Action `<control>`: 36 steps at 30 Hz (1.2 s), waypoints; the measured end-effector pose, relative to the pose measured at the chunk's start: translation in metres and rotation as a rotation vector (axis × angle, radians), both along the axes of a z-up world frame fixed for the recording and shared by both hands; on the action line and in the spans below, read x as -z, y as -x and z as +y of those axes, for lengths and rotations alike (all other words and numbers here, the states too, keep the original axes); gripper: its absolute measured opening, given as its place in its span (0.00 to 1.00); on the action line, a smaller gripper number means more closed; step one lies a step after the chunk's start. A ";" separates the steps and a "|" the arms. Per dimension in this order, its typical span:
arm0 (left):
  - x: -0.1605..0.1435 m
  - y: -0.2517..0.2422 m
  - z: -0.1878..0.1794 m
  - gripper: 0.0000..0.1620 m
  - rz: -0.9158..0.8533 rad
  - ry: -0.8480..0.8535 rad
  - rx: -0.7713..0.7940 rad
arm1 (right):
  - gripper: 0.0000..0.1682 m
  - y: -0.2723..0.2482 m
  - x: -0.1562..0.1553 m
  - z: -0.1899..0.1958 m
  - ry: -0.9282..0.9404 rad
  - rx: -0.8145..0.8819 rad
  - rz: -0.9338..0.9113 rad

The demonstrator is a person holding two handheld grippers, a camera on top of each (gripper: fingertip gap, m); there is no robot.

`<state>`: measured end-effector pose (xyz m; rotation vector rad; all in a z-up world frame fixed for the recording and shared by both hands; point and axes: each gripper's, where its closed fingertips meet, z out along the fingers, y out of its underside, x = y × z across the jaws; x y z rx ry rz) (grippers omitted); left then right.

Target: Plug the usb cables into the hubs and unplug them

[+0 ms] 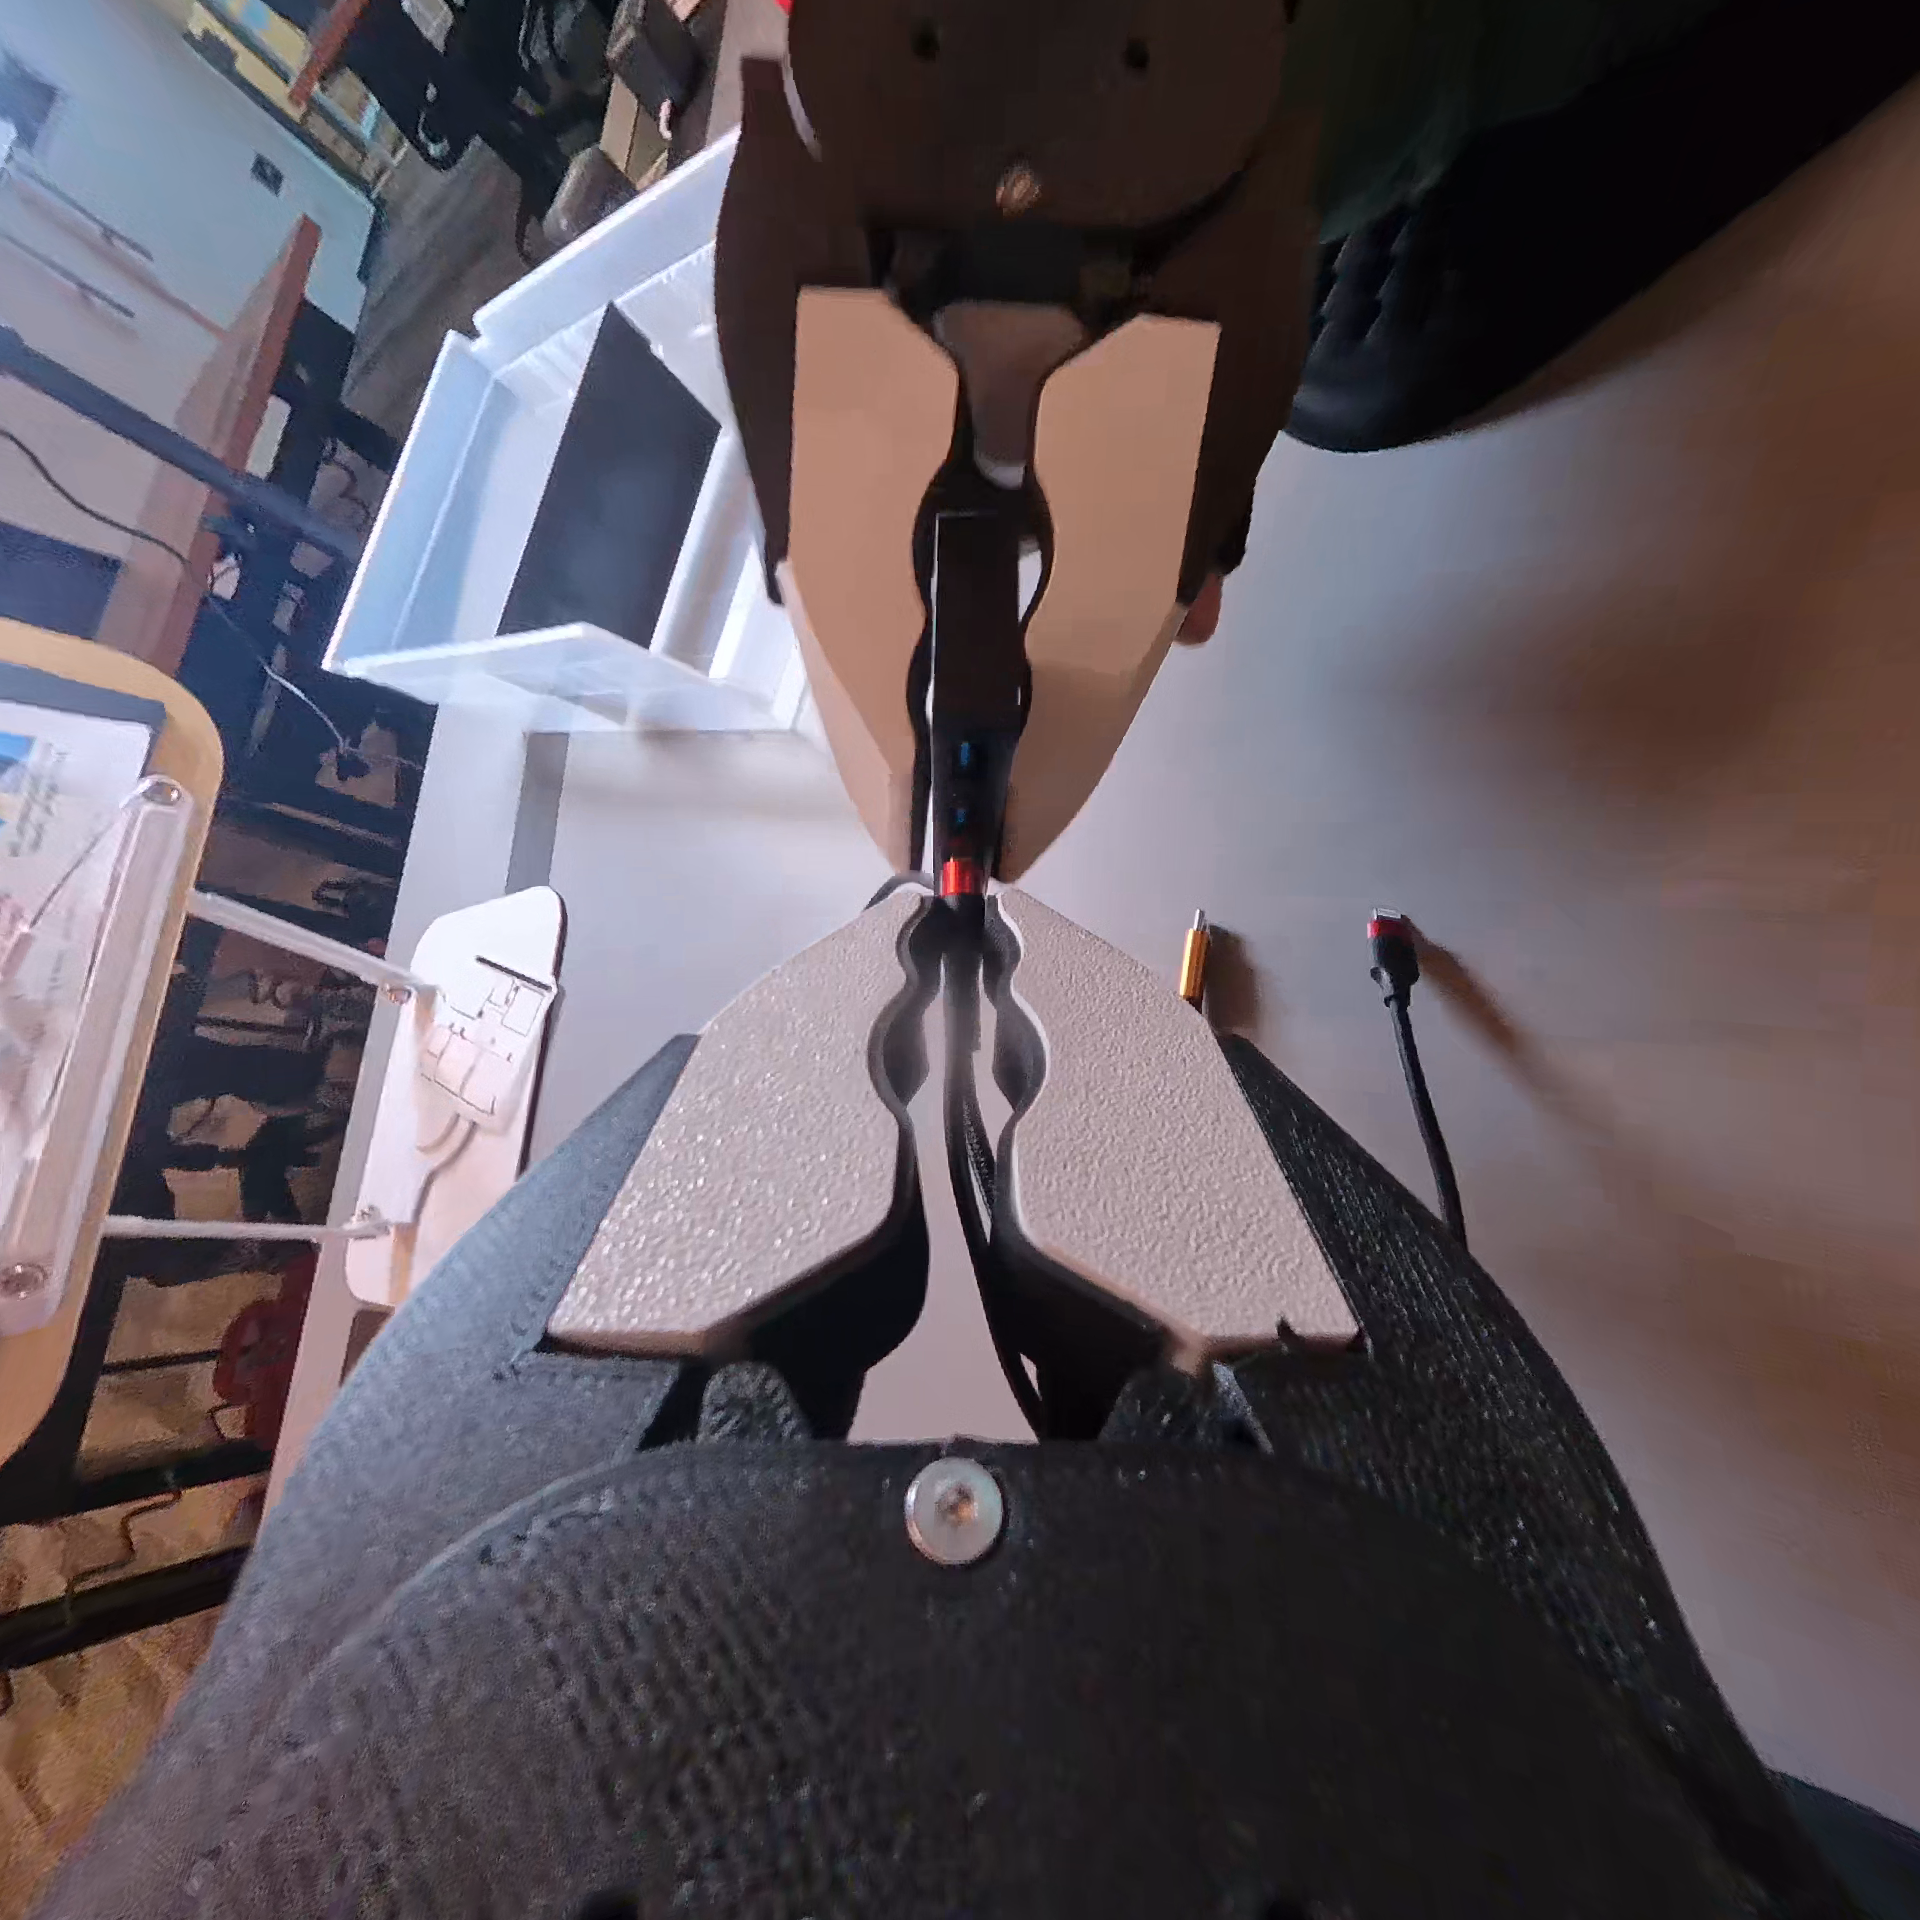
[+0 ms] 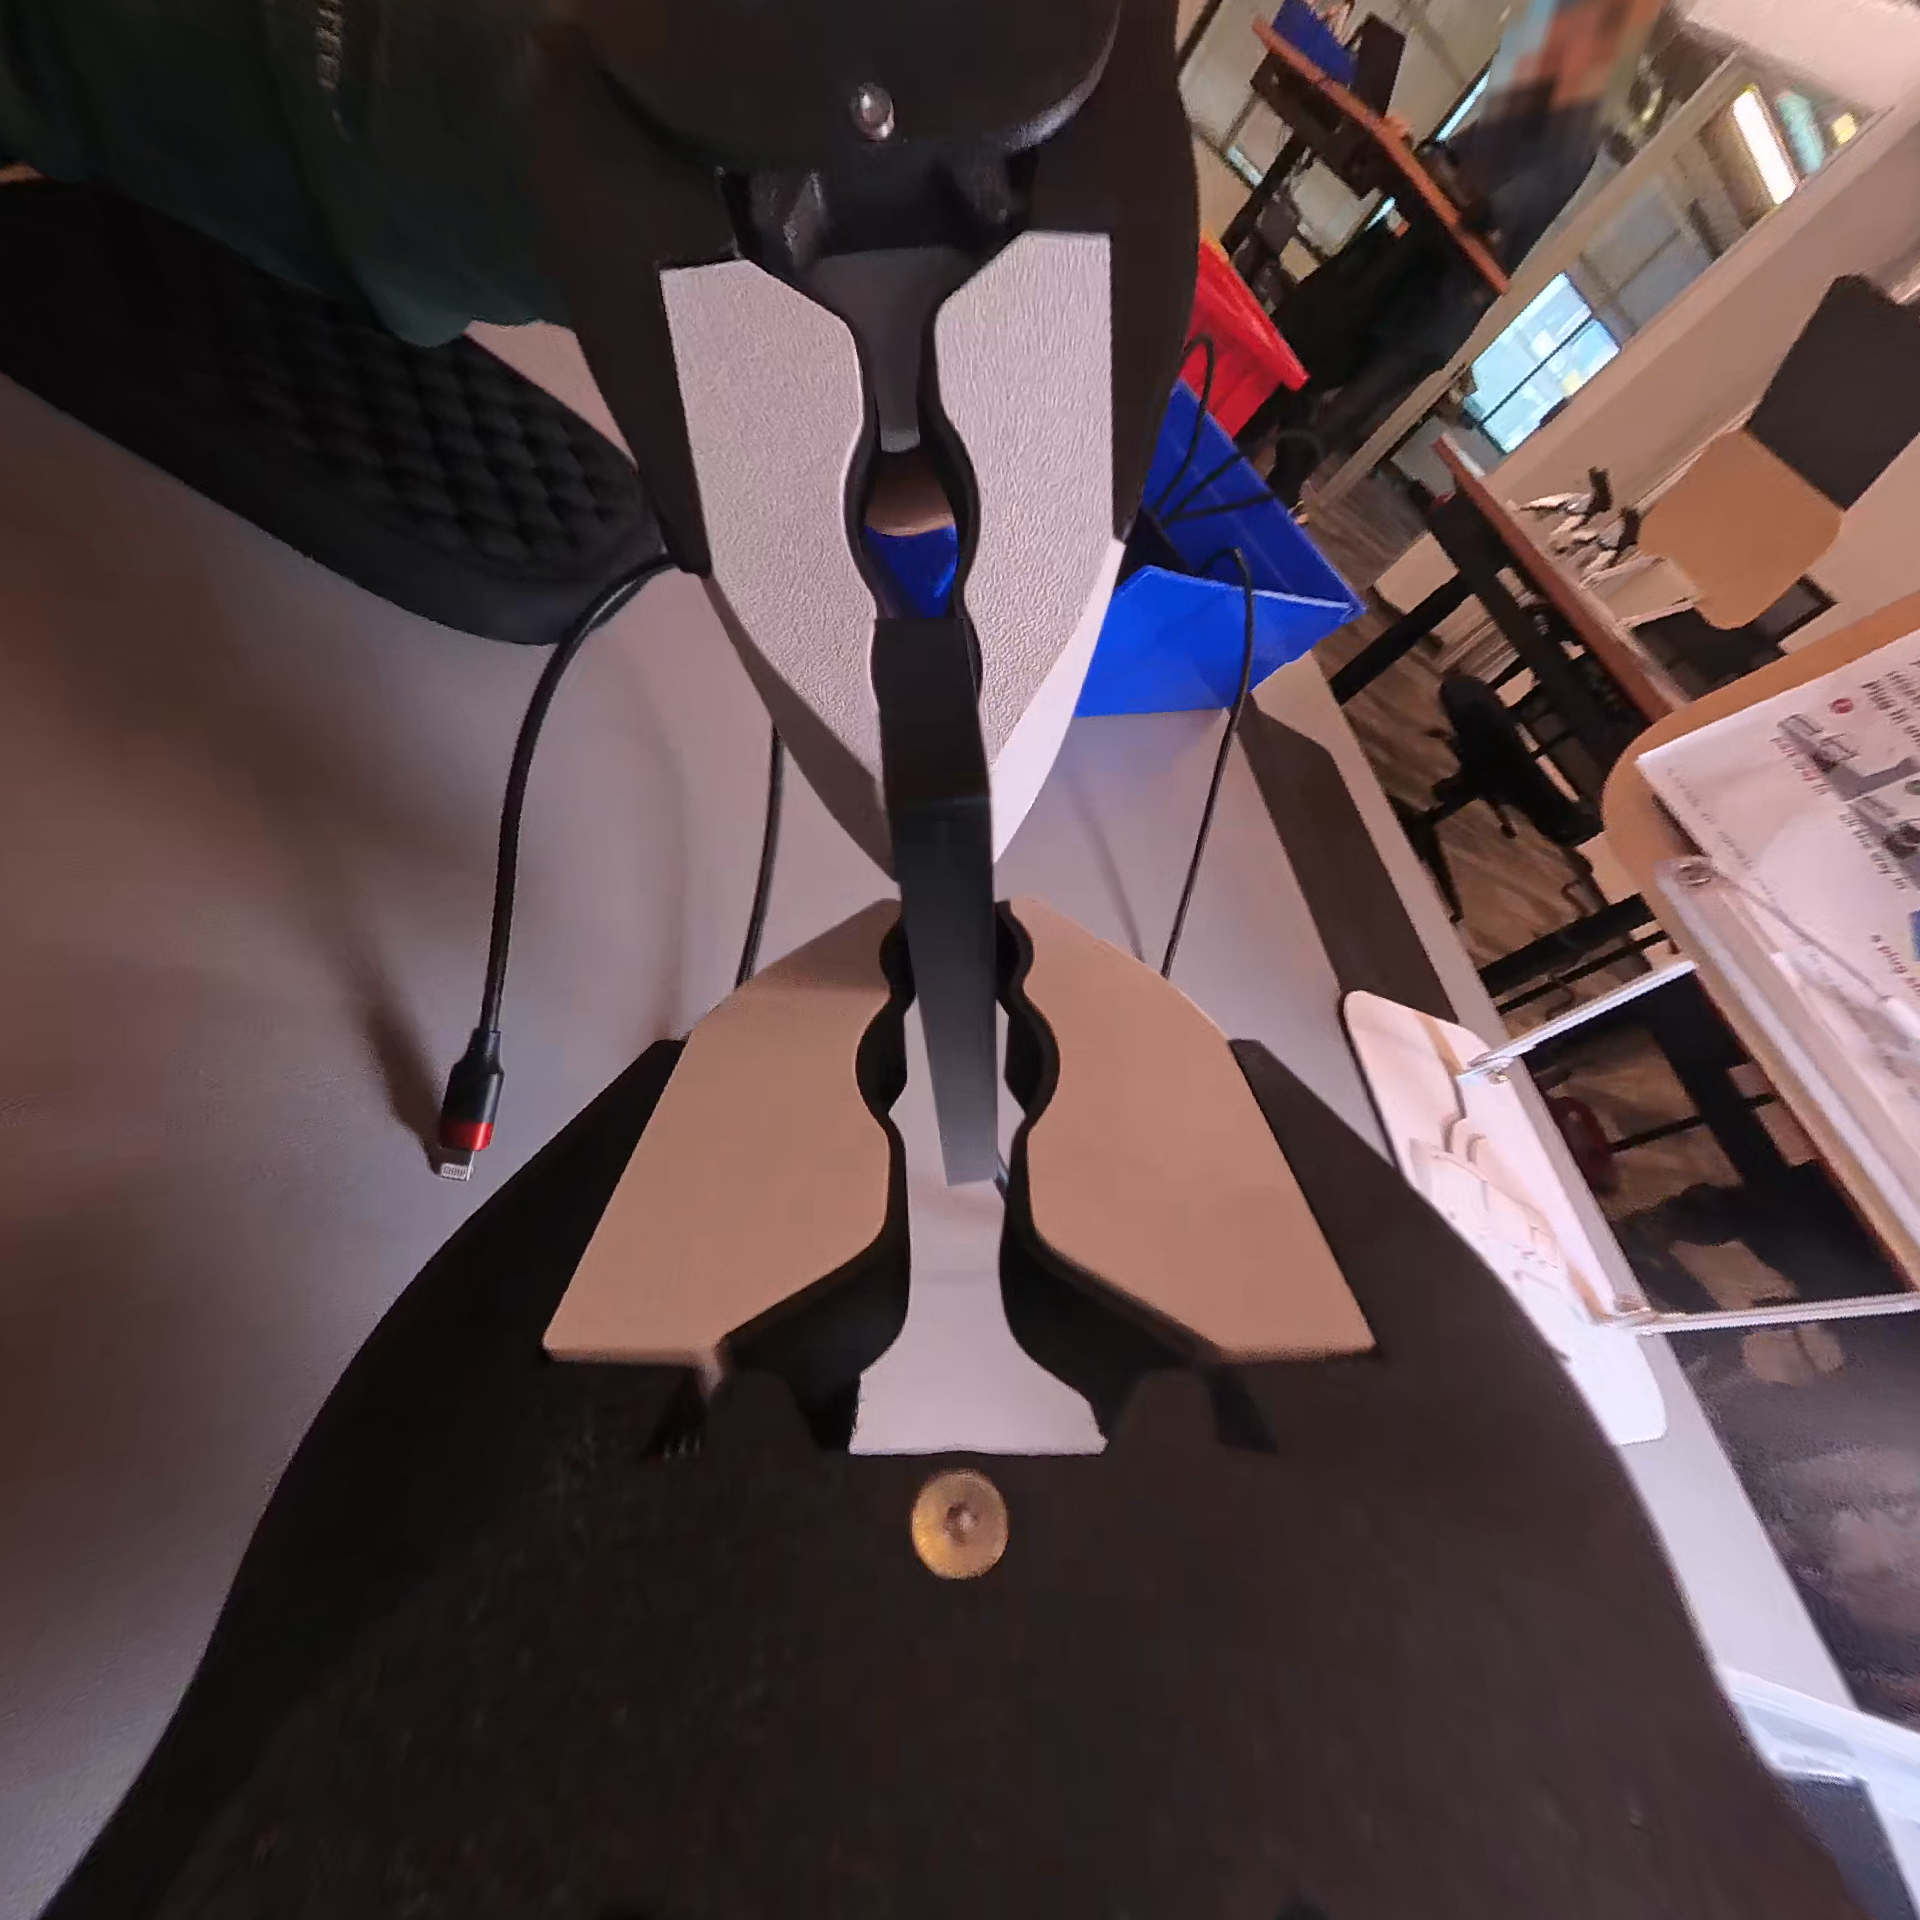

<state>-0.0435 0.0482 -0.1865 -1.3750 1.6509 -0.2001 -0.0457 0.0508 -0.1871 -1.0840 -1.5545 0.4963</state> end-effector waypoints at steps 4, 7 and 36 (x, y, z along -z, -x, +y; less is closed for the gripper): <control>0.001 0.003 -0.004 0.05 -0.035 0.032 0.018 | 0.07 0.000 -0.001 -0.006 -0.019 -0.028 -0.024; -0.001 0.002 -0.008 0.05 -0.054 0.031 0.033 | 0.07 -0.001 -0.002 -0.009 -0.019 -0.046 -0.038; -0.212 -0.052 -0.012 0.05 -0.264 -0.275 0.152 | 0.07 -0.054 -0.216 -0.013 -0.309 0.105 -0.039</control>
